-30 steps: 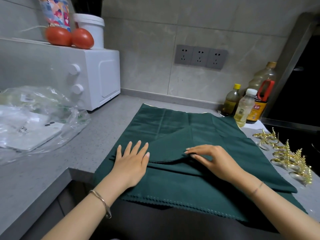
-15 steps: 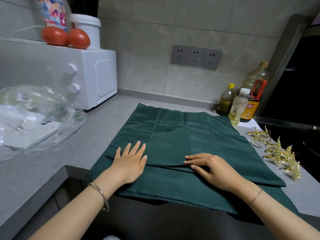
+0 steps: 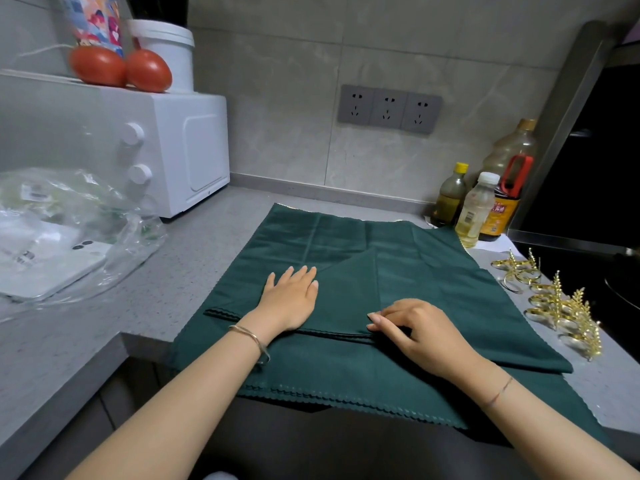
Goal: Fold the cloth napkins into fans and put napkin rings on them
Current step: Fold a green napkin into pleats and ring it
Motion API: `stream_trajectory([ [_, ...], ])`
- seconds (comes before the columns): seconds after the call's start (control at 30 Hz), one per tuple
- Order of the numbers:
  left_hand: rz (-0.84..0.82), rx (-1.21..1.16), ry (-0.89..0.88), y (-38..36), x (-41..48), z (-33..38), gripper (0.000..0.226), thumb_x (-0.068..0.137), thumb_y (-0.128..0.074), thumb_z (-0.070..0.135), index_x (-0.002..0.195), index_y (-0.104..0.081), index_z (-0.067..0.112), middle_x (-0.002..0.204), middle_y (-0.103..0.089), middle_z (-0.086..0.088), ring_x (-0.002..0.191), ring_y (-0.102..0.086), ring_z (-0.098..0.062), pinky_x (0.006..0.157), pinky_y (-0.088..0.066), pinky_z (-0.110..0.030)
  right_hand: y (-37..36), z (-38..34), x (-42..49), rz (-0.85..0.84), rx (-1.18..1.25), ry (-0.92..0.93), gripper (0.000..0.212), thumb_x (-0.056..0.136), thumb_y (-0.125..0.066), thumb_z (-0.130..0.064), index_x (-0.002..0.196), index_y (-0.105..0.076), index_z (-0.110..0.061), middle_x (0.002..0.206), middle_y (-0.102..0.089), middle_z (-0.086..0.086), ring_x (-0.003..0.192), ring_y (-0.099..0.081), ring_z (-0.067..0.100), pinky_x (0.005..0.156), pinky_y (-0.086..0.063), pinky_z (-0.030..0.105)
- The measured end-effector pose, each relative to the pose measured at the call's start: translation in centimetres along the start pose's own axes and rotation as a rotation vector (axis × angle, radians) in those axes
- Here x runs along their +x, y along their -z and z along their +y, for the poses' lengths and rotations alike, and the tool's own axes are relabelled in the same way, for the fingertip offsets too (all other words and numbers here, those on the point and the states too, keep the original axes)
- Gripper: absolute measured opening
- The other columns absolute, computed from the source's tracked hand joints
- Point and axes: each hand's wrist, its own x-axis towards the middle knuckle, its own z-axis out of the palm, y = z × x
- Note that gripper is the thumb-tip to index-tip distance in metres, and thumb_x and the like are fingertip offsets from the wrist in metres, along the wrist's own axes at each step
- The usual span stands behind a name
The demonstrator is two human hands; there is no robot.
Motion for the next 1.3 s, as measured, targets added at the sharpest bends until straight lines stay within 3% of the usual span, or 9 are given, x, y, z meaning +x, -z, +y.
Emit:
stream_trajectory([
  [0.07,0.027,0.064,-0.012,-0.6,0.0,-0.2,0.052,0.104,-0.011,0.035,0.153,-0.003,0.022,0.161,-0.001,0.005,0.148,0.003,-0.016,0.119,0.004,-0.043,-0.1,-0.5,1.5,0.025,-0.128,-0.022,0.053,0.093,-0.037,-0.053,0.071,-0.071,-0.019,0.072,-0.069,-0.006,0.073,-0.061,0.014,0.065,-0.049,0.032],
  [0.13,0.024,0.094,-0.015,-0.8,0.0,-0.3,0.053,0.104,-0.011,0.035,0.153,-0.001,0.022,0.161,0.002,0.005,0.147,0.005,-0.016,0.119,0.004,-0.043,-0.3,-1.1,3.7,0.018,-0.189,-0.066,0.051,0.095,-0.04,-0.049,0.072,-0.067,-0.014,0.07,-0.067,0.002,0.073,-0.059,0.023,0.066,-0.047,0.036],
  [0.23,0.027,0.125,-0.015,-0.8,0.2,-0.3,0.053,0.104,-0.011,0.036,0.153,0.0,0.021,0.161,0.003,0.005,0.147,0.006,-0.017,0.119,0.004,-0.044,-1.0,-2.4,7.4,0.012,-0.089,-0.072,0.032,0.098,-0.043,-0.037,0.104,-0.069,-0.019,0.108,-0.069,-0.002,0.105,-0.058,0.018,0.087,-0.045,0.032],
  [0.33,0.031,0.141,-0.015,-0.9,0.3,-0.3,0.053,0.103,-0.011,0.036,0.153,-0.001,0.02,0.161,0.003,0.004,0.147,0.005,-0.017,0.119,0.003,-0.044,-2.9,-2.5,10.5,-0.177,-0.045,-0.018,0.043,0.101,-0.037,-0.027,0.142,-0.041,-0.016,0.151,-0.035,-0.001,0.14,-0.029,0.013,0.112,-0.02,0.027],
  [0.43,0.026,0.142,-0.012,-1.0,0.5,-0.3,0.053,0.104,-0.01,0.036,0.153,0.001,0.02,0.161,0.005,0.004,0.147,0.006,-0.017,0.119,0.004,-0.043,-4.7,-1.7,11.1,-0.372,-0.047,-0.058,0.049,0.104,-0.024,-0.028,0.151,-0.018,-0.017,0.159,-0.014,-0.004,0.146,-0.007,0.011,0.117,-0.001,0.031],
  [0.6,0.033,0.151,-0.014,-1.2,0.7,-0.4,0.054,0.103,-0.01,0.036,0.153,0.002,0.02,0.16,0.006,0.004,0.147,0.007,-0.017,0.119,0.004,-0.043,-5.3,-0.3,10.2,-0.379,-0.019,-0.11,0.053,0.104,-0.02,-0.036,0.152,-0.009,-0.018,0.159,-0.004,-0.006,0.146,0.0,0.006,0.117,0.004,0.029],
  [1.0,-0.019,0.165,0.002,-0.8,0.6,-0.1,0.054,0.103,-0.009,0.037,0.153,0.006,0.021,0.16,0.01,0.004,0.147,0.01,-0.018,0.119,0.006,-0.045,-4.1,5.8,11.8,-0.353,-0.006,-0.296,0.055,0.103,-0.019,-0.041,0.152,-0.011,-0.019,0.16,-0.003,-0.006,0.146,0.002,0.011,0.117,0.005,0.034],
  [1.17,-0.052,0.184,0.016,-0.6,1.2,0.8,0.065,0.1,-0.01,0.052,0.152,0.008,0.02,0.16,0.012,0.004,0.147,0.013,-0.018,0.118,0.01,-0.044,-2.4,8.4,11.3,-0.102,0.179,-0.369,0.052,0.1,-0.035,-0.04,0.147,-0.029,-0.018,0.156,-0.025,-0.001,0.144,-0.02,0.014,0.118,-0.008,0.037],
  [1.3,-0.014,0.193,-0.075,-1.2,2.9,3.3,0.067,0.099,-0.012,0.053,0.153,0.006,0.016,0.16,0.01,0.003,0.147,0.012,-0.017,0.118,0.01,-0.044,-1.1,11.8,10.5,-0.181,0.1,-0.511,0.06,0.095,-0.045,-0.048,0.144,-0.035,-0.013,0.149,-0.039,0.006,0.137,-0.035,0.024,0.115,-0.022,0.039],
])
